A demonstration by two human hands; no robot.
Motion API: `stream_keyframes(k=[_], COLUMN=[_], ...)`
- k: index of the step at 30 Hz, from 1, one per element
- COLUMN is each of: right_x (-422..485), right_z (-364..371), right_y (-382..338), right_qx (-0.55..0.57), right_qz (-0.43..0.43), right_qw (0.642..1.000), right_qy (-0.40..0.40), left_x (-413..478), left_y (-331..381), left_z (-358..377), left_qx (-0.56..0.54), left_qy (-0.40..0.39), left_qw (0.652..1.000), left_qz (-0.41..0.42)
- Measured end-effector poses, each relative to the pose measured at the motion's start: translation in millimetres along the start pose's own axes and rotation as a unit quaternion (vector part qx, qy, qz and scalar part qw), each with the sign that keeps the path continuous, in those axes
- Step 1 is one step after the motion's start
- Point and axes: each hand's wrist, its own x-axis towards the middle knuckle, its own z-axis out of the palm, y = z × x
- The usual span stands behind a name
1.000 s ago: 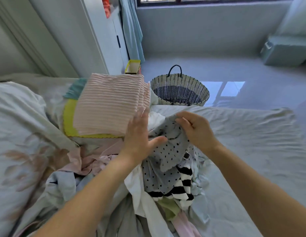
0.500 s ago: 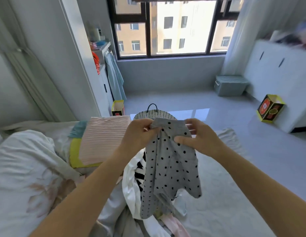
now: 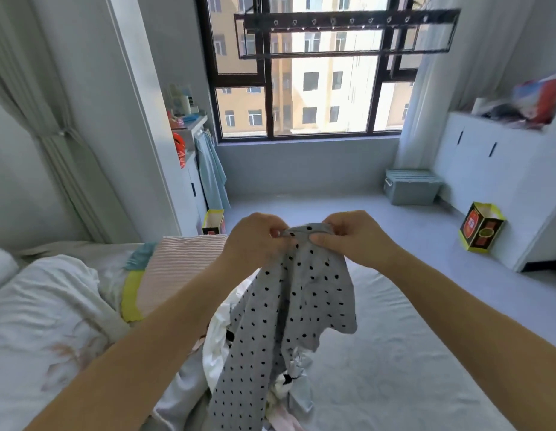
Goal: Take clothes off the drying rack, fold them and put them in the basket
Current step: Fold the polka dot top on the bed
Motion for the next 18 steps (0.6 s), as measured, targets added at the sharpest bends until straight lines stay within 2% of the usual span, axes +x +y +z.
stream_keyframes(k=[3, 6, 9, 12, 15, 18], right_x=[-5.0, -7.2, -11.6, -16.3, -19.7, -25.4], right_z=[-28.3, -49.1, -63.4, -75.4, -92.6, -106.4], right_y=[11.8, 31.1, 47.3, 54.4, 56.6, 52.4], right_qx=[0.025, 0.054, 0.144, 0.161, 0.209, 0.269], right_qz=[0.018, 0.047, 0.091, 0.098, 0.098, 0.080], right_qw=[0.999, 0.997, 0.985, 0.982, 0.973, 0.957], right_qy=[-0.010, 0.012, 0.022, 0.007, -0.017, -0.068], left_x=[4.0, 4.7, -1.9, -10.3, -14.8, -13.7], left_y=[29.2, 54.7, 82.1, 108.2, 127.9, 142.8], left_z=[17.4, 41.5, 66.9, 86.0, 96.6, 107.2], left_qx=[0.000, -0.013, -0.056, -0.084, -0.097, -0.056], left_qy=[-0.023, 0.008, 0.009, -0.016, 0.004, 0.049], left_qw=[1.000, 0.999, 0.997, 0.993, 0.990, 0.991], left_qz=[-0.012, -0.037, -0.060, -0.084, -0.106, -0.114])
